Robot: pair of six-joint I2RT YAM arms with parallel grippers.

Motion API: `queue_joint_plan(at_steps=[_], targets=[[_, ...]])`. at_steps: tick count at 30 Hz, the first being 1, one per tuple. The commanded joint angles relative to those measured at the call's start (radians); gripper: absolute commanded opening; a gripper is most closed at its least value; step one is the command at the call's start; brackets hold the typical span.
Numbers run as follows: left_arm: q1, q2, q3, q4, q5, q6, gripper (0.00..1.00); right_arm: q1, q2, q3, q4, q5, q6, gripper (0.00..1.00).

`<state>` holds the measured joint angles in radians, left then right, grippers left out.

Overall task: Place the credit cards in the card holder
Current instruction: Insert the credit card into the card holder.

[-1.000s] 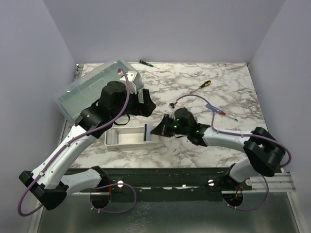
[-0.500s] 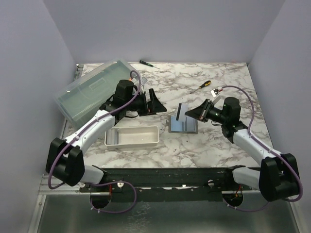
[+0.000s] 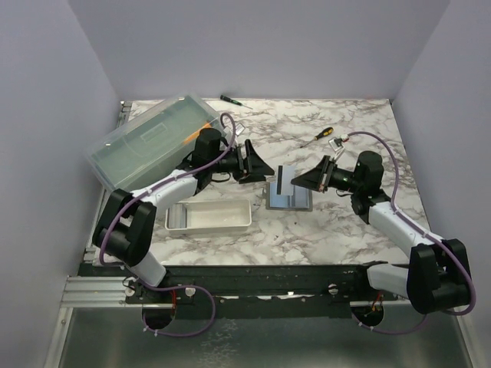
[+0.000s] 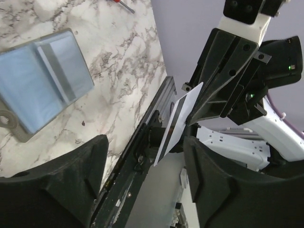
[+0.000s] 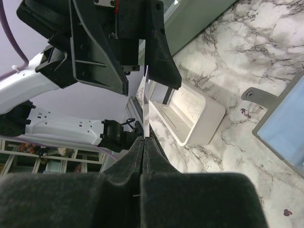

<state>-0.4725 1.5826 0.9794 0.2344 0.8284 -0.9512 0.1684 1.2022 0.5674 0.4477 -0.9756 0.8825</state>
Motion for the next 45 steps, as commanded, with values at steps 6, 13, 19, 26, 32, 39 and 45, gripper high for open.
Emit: queue_joint_plan(at_steps=[6, 13, 19, 26, 32, 39, 45], targets=[[-0.066, 0.058, -0.021, 0.256, 0.07, -0.093, 0.53, -0.006, 0.025, 0.026, 0.06, -0.04, 0.02, 0.0], [-0.077, 0.091, -0.023, 0.299, 0.061, -0.106, 0.23, -0.006, 0.029, 0.023, 0.05, -0.025, 0.016, 0.0], [-0.075, 0.149, -0.004, 0.28, 0.017, -0.089, 0.0, -0.012, 0.018, 0.098, -0.386, 0.255, -0.222, 0.42], [-0.088, 0.274, 0.119, 0.037, -0.069, 0.046, 0.0, -0.012, 0.127, 0.125, -0.56, 0.406, -0.348, 0.52], [-0.102, 0.384, 0.233, -0.109, -0.121, 0.114, 0.0, -0.012, 0.221, 0.132, -0.527, 0.451, -0.339, 0.13], [-0.102, 0.467, 0.301, -0.194, -0.136, 0.151, 0.0, -0.014, 0.314, 0.143, -0.514, 0.513, -0.353, 0.12], [-0.103, 0.503, 0.312, -0.205, -0.113, 0.171, 0.0, -0.019, 0.387, 0.131, -0.497, 0.541, -0.349, 0.02]])
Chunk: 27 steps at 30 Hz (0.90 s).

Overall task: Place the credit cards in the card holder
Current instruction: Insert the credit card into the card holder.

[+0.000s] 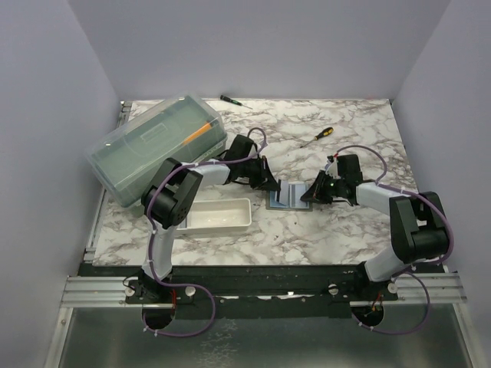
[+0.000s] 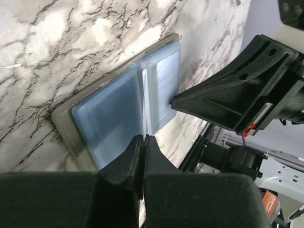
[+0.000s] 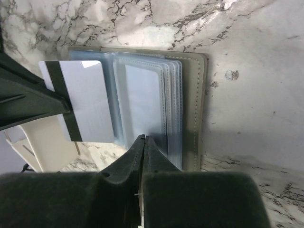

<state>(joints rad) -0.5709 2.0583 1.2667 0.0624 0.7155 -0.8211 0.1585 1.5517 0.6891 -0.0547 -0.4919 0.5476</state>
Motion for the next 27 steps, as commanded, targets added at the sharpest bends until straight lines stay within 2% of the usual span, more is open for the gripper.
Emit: queue_joint_plan(at_steps=[1, 27], targets=[[-0.004, 0.031, 0.025, -0.033, 0.008, 0.045, 0.0, -0.011, 0.045, 0.007, 0.005, 0.066, -0.012, 0.01], [-0.01, -0.011, -0.078, 0.09, 0.08, 0.022, 0.0, -0.024, 0.07, -0.018, -0.001, 0.087, -0.025, 0.0]])
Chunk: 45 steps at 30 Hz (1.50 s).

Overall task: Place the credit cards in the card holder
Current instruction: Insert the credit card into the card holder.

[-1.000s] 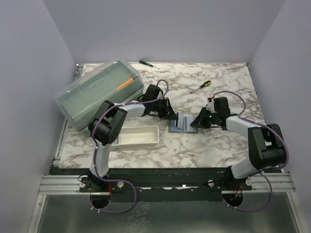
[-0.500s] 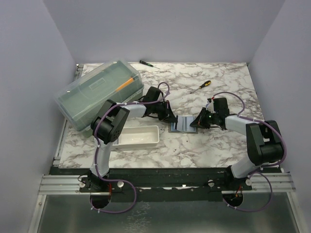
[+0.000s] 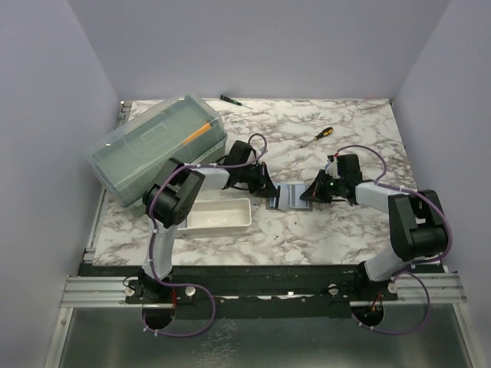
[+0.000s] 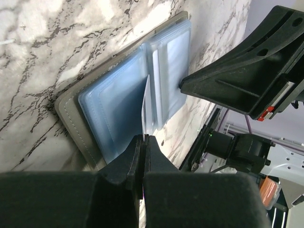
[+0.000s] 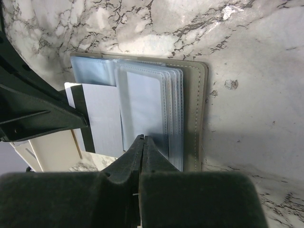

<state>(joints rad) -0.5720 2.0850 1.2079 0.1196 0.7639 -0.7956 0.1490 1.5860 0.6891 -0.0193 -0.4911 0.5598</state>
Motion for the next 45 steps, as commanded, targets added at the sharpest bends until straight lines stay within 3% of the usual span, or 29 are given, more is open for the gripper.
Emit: queue_joint_plan(at_steps=[1, 10, 24, 45], targets=[[-0.009, -0.042, -0.025, 0.041, 0.029, -0.006, 0.0, -0.014, 0.037, -0.018, -0.037, 0.087, -0.038, 0.0], [-0.01, -0.147, -0.062, 0.058, -0.037, 0.012, 0.0, -0.014, 0.041, -0.019, -0.039, 0.084, -0.047, 0.0], [-0.015, -0.008, 0.02, 0.063, 0.054, -0.041, 0.0, -0.015, 0.058, -0.012, -0.038, 0.075, -0.052, 0.0], [-0.015, 0.065, 0.062, 0.023, 0.032, -0.034, 0.0, -0.016, 0.073, -0.007, -0.04, 0.062, -0.055, 0.0]])
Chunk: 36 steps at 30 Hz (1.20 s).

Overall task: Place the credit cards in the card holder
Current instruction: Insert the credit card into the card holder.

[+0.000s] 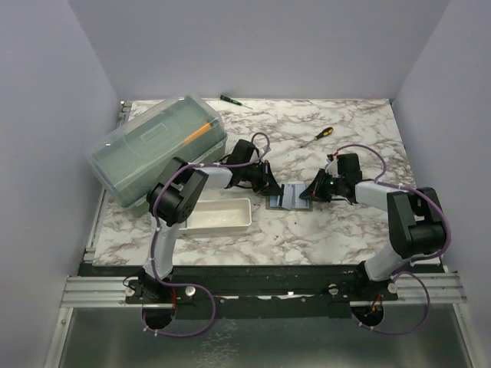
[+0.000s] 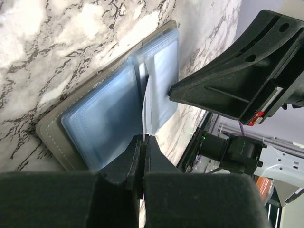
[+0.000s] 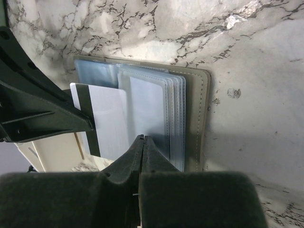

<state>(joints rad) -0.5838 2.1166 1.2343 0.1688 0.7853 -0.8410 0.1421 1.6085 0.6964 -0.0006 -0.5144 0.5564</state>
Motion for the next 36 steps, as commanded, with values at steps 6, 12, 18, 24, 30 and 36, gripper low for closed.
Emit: queue_joint_plan(at_steps=[6, 12, 18, 24, 30, 36], targets=[[-0.002, 0.065, 0.077, -0.037, -0.017, 0.028, 0.0, -0.009, 0.055, -0.012, -0.058, 0.084, -0.051, 0.0], [-0.002, 0.078, 0.105, -0.037, -0.063, 0.041, 0.0, -0.009, 0.057, -0.01, -0.058, 0.082, -0.053, 0.0], [-0.002, 0.078, 0.098, -0.041, -0.101, 0.073, 0.0, -0.009, 0.059, -0.006, -0.059, 0.082, -0.056, 0.0], [-0.01, 0.07, 0.09, -0.042, -0.149, 0.099, 0.0, -0.009, 0.063, -0.005, -0.058, 0.077, -0.056, 0.0], [-0.044, 0.061, 0.057, 0.023, -0.196, 0.012, 0.0, -0.009, 0.036, -0.002, -0.08, 0.06, -0.046, 0.01], [-0.047, 0.052, 0.045, 0.032, -0.223, -0.003, 0.0, -0.019, -0.053, 0.024, -0.187, 0.129, -0.069, 0.21]])
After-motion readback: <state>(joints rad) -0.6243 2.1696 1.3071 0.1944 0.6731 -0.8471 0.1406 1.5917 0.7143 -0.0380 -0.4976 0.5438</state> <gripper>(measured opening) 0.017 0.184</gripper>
